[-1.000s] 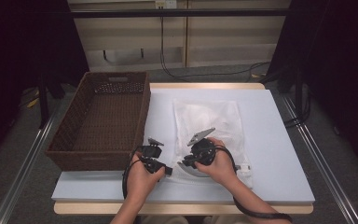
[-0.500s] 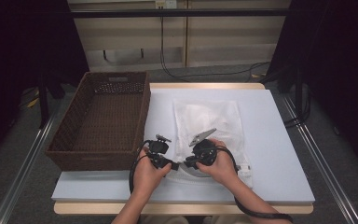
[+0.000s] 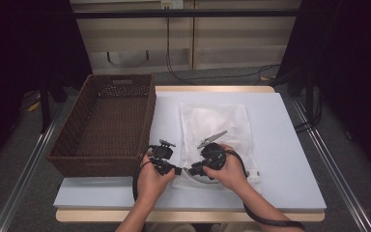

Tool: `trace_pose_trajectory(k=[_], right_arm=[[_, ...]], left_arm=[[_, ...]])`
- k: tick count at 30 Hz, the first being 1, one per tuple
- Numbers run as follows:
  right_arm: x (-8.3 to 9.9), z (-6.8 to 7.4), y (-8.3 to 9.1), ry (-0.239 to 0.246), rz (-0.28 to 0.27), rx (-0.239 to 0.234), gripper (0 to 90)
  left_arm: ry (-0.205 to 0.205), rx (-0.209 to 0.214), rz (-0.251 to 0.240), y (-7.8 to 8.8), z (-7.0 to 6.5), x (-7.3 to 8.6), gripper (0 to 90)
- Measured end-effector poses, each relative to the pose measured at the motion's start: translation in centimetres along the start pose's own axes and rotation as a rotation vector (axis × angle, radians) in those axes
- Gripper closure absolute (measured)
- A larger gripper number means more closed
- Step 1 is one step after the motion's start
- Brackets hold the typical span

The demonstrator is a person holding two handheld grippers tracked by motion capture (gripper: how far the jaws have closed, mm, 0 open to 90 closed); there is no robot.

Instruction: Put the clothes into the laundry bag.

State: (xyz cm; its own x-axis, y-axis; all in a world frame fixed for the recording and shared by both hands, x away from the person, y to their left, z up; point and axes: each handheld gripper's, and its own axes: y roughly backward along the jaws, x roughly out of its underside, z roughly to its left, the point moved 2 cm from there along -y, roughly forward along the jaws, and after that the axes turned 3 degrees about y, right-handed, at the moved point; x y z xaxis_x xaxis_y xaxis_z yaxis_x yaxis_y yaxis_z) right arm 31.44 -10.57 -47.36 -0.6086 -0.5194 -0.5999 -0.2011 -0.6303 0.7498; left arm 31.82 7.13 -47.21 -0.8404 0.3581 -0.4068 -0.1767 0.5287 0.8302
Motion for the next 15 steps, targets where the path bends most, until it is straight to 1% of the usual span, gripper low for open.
trace_pose_trajectory(k=[1, 2, 4, 5, 6, 7, 8, 9, 11, 13, 15], right_arm=[[0.0, 0.0, 0.0, -0.015, -0.001, -0.007, 70.5], [0.0, 0.0, 0.1, -0.038, -0.005, -0.011, 69.6], [0.0, 0.0, 0.3, -0.072, -0.003, -0.009, 69.9], [0.0, -0.1, 0.5, -0.085, -0.016, -0.011, 69.7], [0.0, -0.1, 0.7, -0.115, -0.020, -0.012, 69.2], [0.0, -0.2, 0.8, -0.131, -0.022, -0.019, 68.7], [0.0, -0.1, 0.9, -0.145, -0.031, -0.029, 68.9], [0.0, -0.1, 1.0, -0.150, -0.026, -0.030, 69.2], [0.0, 0.0, 1.1, -0.160, -0.018, -0.020, 69.5], [0.0, 0.1, 1.1, -0.168, -0.032, -0.033, 68.0], [0.0, 0.2, 1.4, -0.190, -0.017, -0.021, 69.3]], left_arm=[[-0.004, -0.002, 0.000, 0.0, 0.0, 0.0, 90.0], [0.003, 0.001, -0.001, -0.1, 0.0, 0.0, 90.0], [-0.004, -0.003, 0.007, 0.0, 0.0, 0.1, 90.0], [-0.001, 0.003, 0.006, -0.1, 0.0, 0.1, 90.0], [-0.004, 0.001, 0.006, -0.1, 0.0, 0.1, 90.0], [-0.004, 0.001, 0.007, -0.1, 0.0, 0.1, 90.0], [-0.016, 0.003, 0.014, 0.0, 0.0, 0.1, 90.0], [-0.003, 0.000, 0.001, 0.0, -0.1, 0.1, 90.0], [-0.011, 0.003, 0.002, 0.1, -0.1, 0.0, 90.0], [-0.010, -0.001, 0.002, 0.1, -0.1, 0.1, 89.9], [-0.010, -0.002, 0.002, 0.1, -0.1, 0.1, 90.0]])
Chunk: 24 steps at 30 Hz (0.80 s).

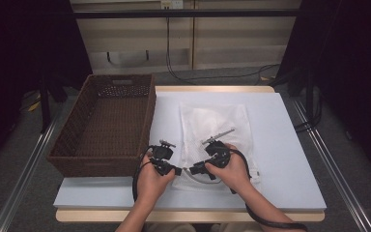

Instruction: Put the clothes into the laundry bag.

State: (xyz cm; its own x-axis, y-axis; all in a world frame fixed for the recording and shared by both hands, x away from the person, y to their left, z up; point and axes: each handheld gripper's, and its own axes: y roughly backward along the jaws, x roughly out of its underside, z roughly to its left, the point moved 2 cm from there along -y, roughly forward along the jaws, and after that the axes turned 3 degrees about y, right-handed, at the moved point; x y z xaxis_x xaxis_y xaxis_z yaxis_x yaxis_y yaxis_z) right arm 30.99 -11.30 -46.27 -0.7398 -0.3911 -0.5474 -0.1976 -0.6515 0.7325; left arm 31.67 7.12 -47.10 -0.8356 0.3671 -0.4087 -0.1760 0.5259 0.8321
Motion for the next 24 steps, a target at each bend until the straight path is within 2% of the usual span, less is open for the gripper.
trace_pose_trajectory(k=[7, 9, 13, 18, 24], right_arm=[[0.2, -0.3, -0.4, -0.067, 0.011, -0.013, 70.1], [0.2, -0.4, -0.7, -0.070, 0.008, -0.018, 70.8], [0.3, -0.7, -1.2, -0.113, 0.012, -0.022, 71.1], [0.2, -0.9, -1.9, -0.143, 0.018, -0.041, 72.5], [-0.3, -1.0, -2.0, -0.178, -0.018, -0.054, 77.2]], left_arm=[[-0.002, 0.001, -0.005, 0.1, -0.1, 0.0, 90.0], [0.002, 0.006, -0.003, 0.0, -0.2, 0.0, 90.0], [-0.002, 0.008, 0.005, 0.0, -0.1, 0.1, 90.0], [-0.003, 0.009, 0.003, 0.0, -0.1, 0.0, 90.0], [0.000, 0.019, 0.004, 0.0, -0.1, 0.1, 90.0]])
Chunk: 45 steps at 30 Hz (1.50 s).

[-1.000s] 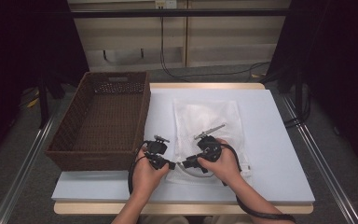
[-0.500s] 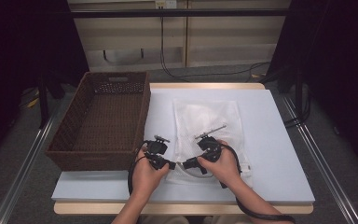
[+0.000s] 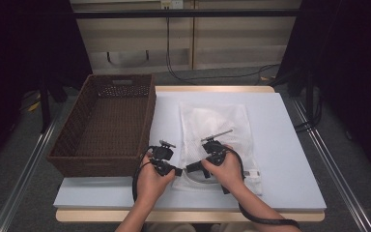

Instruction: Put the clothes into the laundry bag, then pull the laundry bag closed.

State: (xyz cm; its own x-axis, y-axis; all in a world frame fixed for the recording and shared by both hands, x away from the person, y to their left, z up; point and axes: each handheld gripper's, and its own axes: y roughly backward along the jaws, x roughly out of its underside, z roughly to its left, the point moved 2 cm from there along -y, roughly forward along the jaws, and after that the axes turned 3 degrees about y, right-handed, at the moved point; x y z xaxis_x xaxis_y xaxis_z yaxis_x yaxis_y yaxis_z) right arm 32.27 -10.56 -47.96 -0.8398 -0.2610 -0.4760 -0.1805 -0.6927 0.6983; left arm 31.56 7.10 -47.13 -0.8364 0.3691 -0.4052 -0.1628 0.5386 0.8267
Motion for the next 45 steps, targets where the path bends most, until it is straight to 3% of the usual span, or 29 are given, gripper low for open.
trace_pose_trajectory(k=[6, 12, 15, 18, 21, 23, 25, 29, 32, 35, 38, 39, 42, 45], right_arm=[[-0.1, 0.5, -0.1, 0.002, 0.003, -0.003, 76.9], [0.3, 0.3, -0.1, 0.014, 0.023, -0.005, 87.2], [0.1, 0.5, 0.2, 0.031, 0.013, -0.009, 87.3], [-0.2, 0.6, 0.6, 0.034, 0.008, -0.014, 87.4], [-0.3, 0.8, 0.7, 0.047, 0.029, -0.004, 87.4], [-0.3, 0.9, 0.8, 0.057, 0.032, 0.001, 87.4], [-0.4, 0.9, 1.1, 0.056, 0.027, -0.012, 87.4], [-0.6, 0.9, 1.6, 0.061, 0.022, -0.018, 87.4], [-0.7, 1.0, 1.9, 0.062, 0.032, -0.016, 87.4], [-0.8, 1.0, 1.9, 0.075, 0.031, -0.019, 87.4], [-0.7, 1.0, 1.9, 0.071, 0.036, -0.026, 87.3], [-0.8, 1.0, 1.9, 0.069, 0.036, -0.027, 87.3], [-0.7, 1.0, 2.0, 0.063, 0.033, -0.042, 87.3], [-0.6, 0.9, 2.1, 0.063, 0.047, -0.037, 87.4]], left_arm=[[-0.002, 0.008, -0.004, 0.1, -0.2, 0.0, 89.9], [0.004, 0.005, -0.006, 0.1, -0.1, 0.0, 90.0], [0.016, 0.006, -0.019, 0.1, -0.1, 0.0, 89.9], [0.002, 0.010, -0.021, 0.2, -0.1, 0.0, 90.0], [0.014, 0.020, -0.023, 0.1, -0.2, 0.0, 89.5], [0.009, 0.025, -0.027, 0.1, -0.1, -0.1, 83.8], [-0.008, 0.022, -0.045, 0.2, -0.1, -0.3, 72.3], [-0.039, 0.036, -0.054, 0.2, 0.1, -0.5, 63.4], [-0.031, 0.084, -0.054, -0.1, -0.1, -0.6, 66.4], [-0.016, 0.124, -0.038, -0.2, -0.3, -0.6, 80.0], [-0.005, 0.115, -0.015, 0.0, -0.2, -0.6, 87.3], [0.005, 0.108, -0.029, 0.0, -0.3, -0.7, 87.7], [-0.021, 0.093, -0.015, 0.4, -0.4, -0.7, 88.5], [-0.013, 0.070, 0.000, 0.5, -0.6, -0.6, 88.8]])
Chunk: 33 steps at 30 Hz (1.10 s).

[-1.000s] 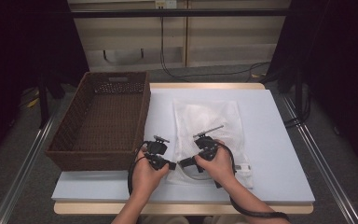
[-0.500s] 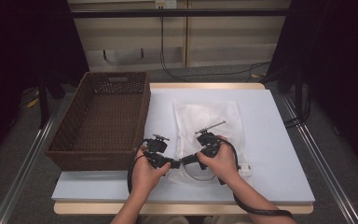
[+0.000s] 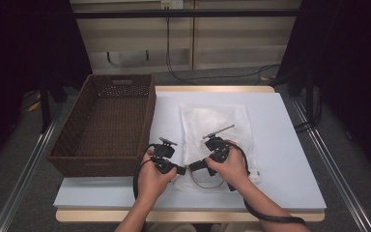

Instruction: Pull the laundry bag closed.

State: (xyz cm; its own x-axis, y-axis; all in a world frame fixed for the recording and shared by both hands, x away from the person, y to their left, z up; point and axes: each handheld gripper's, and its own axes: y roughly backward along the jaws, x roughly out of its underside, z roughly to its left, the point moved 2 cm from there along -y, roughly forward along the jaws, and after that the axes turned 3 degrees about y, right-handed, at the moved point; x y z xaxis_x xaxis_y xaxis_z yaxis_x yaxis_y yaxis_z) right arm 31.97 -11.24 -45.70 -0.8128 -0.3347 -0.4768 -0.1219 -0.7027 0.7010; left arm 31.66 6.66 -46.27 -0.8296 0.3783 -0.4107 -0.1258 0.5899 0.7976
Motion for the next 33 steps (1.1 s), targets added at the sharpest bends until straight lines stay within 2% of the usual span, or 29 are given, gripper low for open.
trace_pose_trajectory(k=[1, 3, 6, 7, 13, 15, 17, 30, 33], right_arm=[[0.0, 0.0, 0.0, 0.004, 0.008, -0.001, 87.4], [0.1, -0.1, 0.1, 0.005, 0.008, 0.010, 87.5], [0.2, -0.3, 0.3, 0.005, 0.019, 0.019, 87.4], [0.2, -0.4, 0.5, 0.004, 0.021, 0.018, 87.5], [0.5, -0.6, 0.9, 0.007, 0.020, 0.008, 87.4], [0.6, -0.6, 1.1, 0.003, 0.027, 0.011, 87.4], [0.8, -0.7, 1.2, 0.006, 0.028, 0.012, 87.4], [1.7, -1.4, 2.5, 0.007, 0.012, 0.015, 87.4], [1.9, -1.6, 2.8, -0.001, 0.008, 0.016, 87.4]], left_arm=[[0.010, 0.001, -0.001, 0.0, 0.0, 0.0, 89.0], [0.019, -0.021, -0.008, 0.2, 0.2, 0.0, 89.0], [0.032, -0.020, -0.019, 0.4, 0.4, 0.2, 89.0], [0.024, -0.015, -0.009, 0.5, 0.6, 0.2, 89.0], [0.028, -0.029, -0.014, 0.3, 0.2, 0.2, 88.8], [0.028, -0.046, -0.013, 0.4, 0.3, 0.2, 88.8], [0.033, -0.042, -0.013, 0.4, 0.4, 0.3, 88.8], [0.054, -0.108, -0.013, 0.5, 0.7, 0.4, 88.8], [0.055, -0.106, -0.014, 0.5, 0.7, 0.4, 88.7]])
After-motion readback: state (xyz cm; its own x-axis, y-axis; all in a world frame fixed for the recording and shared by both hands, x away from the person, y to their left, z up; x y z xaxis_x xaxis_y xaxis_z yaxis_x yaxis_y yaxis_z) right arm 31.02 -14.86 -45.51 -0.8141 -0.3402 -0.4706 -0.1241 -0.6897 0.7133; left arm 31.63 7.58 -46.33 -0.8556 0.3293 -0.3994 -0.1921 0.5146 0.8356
